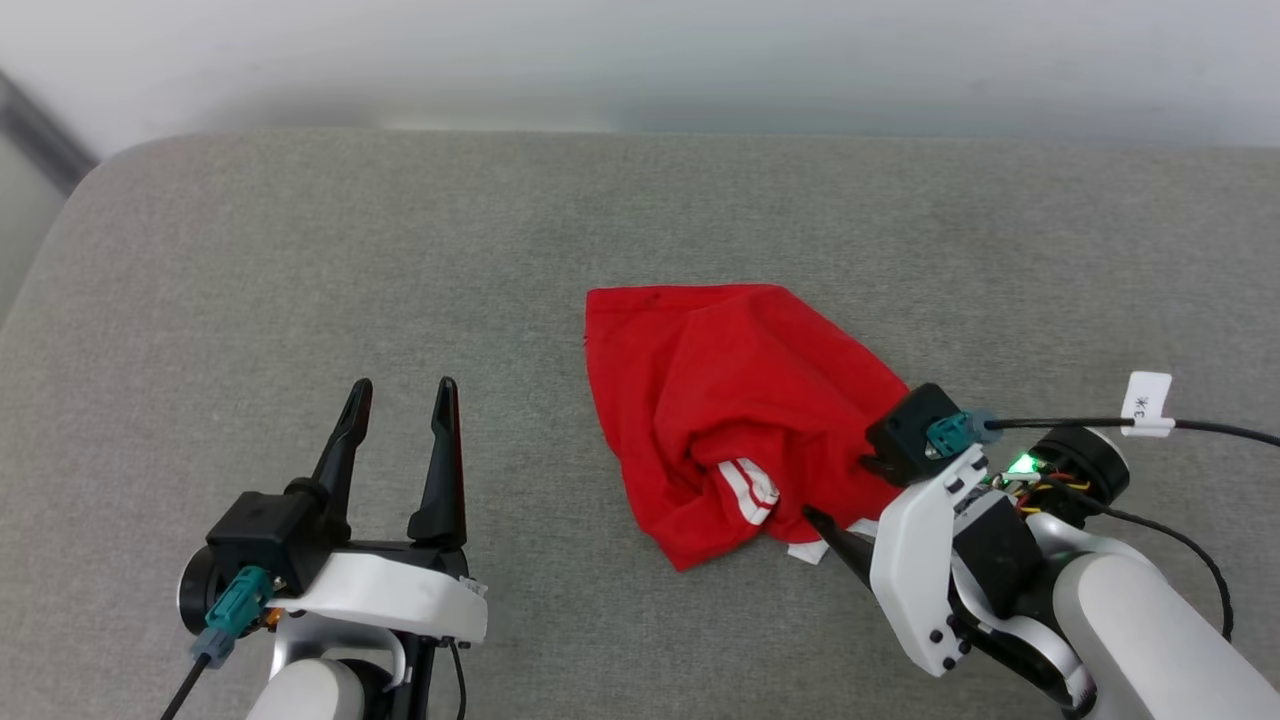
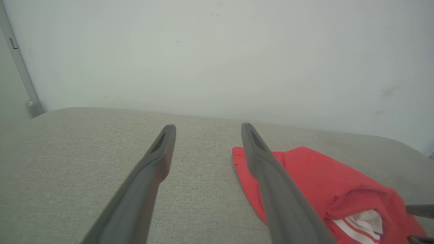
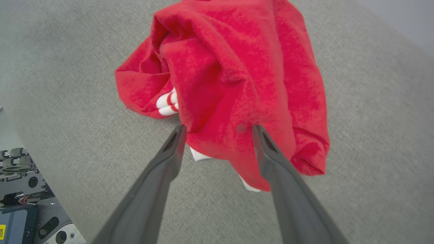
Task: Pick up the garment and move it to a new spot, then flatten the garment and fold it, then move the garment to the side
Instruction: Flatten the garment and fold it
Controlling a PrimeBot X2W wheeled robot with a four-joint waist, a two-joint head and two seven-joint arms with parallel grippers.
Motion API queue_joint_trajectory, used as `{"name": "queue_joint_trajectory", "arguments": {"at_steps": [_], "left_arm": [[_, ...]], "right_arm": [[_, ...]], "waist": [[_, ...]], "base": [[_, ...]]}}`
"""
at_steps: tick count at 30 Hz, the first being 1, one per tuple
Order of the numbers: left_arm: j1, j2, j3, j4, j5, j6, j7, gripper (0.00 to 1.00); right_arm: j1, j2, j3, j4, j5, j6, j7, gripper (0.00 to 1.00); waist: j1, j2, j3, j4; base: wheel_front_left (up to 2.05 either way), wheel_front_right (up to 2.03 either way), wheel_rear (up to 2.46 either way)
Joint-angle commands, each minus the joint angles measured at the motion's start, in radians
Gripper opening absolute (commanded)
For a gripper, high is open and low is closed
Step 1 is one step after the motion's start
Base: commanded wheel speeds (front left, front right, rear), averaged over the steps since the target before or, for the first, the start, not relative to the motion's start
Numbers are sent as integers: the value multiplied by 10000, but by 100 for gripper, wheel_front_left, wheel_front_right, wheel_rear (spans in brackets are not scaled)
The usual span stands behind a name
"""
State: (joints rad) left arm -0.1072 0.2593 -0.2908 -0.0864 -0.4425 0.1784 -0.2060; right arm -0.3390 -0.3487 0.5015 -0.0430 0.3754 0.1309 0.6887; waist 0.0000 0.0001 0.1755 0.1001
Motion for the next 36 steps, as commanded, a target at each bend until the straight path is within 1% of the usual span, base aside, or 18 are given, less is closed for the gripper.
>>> {"name": "queue_joint_trajectory", "arguments": {"at_steps": [1,5,6,7,8,17,21,26,32,35,36], "left_arm": [[-148,-40,-15,96,-8,-46,-87,100],[-229,-88,-23,264,-40,-99,-194,100],[-237,-99,-25,308,-50,-102,-210,100],[-238,-106,-25,342,-59,-116,-233,100],[-242,-114,-19,382,-68,-118,-251,100],[-344,-150,-83,561,-60,-160,-319,100],[-415,-221,-159,637,-65,-217,-346,100],[-410,-282,-145,741,-117,-265,-422,100],[-329,-265,-15,825,-164,-268,-489,100],[-320,-228,37,863,-167,-270,-514,100],[-326,-217,43,872,-159,-282,-521,100]], "right_arm": [[-284,-127,204,175,67,-5,42,100],[-608,-367,643,620,305,-5,237,100],[-683,-421,698,681,355,-3,267,65],[-742,-428,733,731,473,-5,273,16],[-825,-472,740,785,490,-3,249,0],[-1760,-592,322,818,638,-3,-219,0],[-2392,-544,-168,1037,514,-5,-594,0],[-2521,-58,-1365,1573,195,-5,-1692,0],[-1857,874,-3205,2170,-437,-3,-3514,0],[-1621,1207,-3657,2361,-629,-3,-4226,0],[-1555,1272,-3734,2406,-663,-3,-4414,13]], "waist": [[0,-1,175,210],[0,-1,220,331],[0,-1,210,346],[0,-1,201,355],[0,-1,179,360],[0,-1,-27,415],[0,-1,-21,543],[0,-1,-26,670],[0,-1,-91,569],[0,-1,-106,466],[0,-1,-114,437]], "base": [[0,0,0],[0,0,0],[0,0,0],[0,0,0],[0,0,0],[0,0,0],[0,0,0],[0,0,0],[0,0,0],[0,0,0],[0,0,0]]}}
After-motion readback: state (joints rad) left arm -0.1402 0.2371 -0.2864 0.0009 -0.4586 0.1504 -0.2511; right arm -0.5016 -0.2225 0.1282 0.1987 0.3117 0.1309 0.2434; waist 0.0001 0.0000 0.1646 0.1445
